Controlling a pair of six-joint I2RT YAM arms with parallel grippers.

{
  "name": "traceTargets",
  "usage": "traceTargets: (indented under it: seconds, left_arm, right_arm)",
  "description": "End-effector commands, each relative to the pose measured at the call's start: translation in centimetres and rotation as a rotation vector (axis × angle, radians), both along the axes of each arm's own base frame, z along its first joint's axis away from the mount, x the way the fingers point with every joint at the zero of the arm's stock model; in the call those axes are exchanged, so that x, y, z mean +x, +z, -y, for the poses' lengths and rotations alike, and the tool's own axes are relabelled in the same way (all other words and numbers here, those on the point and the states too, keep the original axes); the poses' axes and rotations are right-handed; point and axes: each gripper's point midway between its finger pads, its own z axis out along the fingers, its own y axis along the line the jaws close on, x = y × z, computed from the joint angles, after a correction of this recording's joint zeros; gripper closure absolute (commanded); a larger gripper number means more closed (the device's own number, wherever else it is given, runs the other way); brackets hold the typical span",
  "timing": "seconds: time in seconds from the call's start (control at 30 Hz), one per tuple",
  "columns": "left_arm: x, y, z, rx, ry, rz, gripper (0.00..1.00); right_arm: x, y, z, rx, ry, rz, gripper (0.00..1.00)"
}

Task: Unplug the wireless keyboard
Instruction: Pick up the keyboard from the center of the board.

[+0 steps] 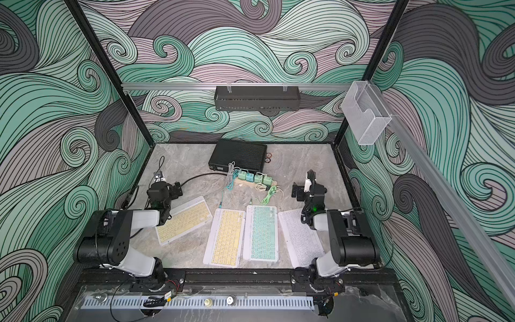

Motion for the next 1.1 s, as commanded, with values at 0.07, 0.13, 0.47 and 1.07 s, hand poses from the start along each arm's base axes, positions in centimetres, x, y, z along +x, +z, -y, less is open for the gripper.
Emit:
traceTargets:
  seconds: [0.07,0.13,0.47,1.07]
  left_arm:
    - [0.13,0.32,0.04,-0.009,-0.004,0.008,0.01]
    - [0.16,0.33,0.04,-0.008,-0.003,0.008,0.01]
    - [0.15,0.34,0.04,-0.009,-0.003,0.008,0.01]
    - [0.09,0.32,0.16,-0.009,-0.009,0.009,0.01]
  right_arm:
    - [0.27,0.36,0.01,-0.008,0.01,0.007,0.01]
    - [0.32,0.42,0.01,-0.008,0.009,0.009,0.01]
    - [0.3,0.42,0.06,-0.007,0.009,0.009,0.01]
    - [0.13,0.56,-0.12,-0.018,0.01,0.018,0.0]
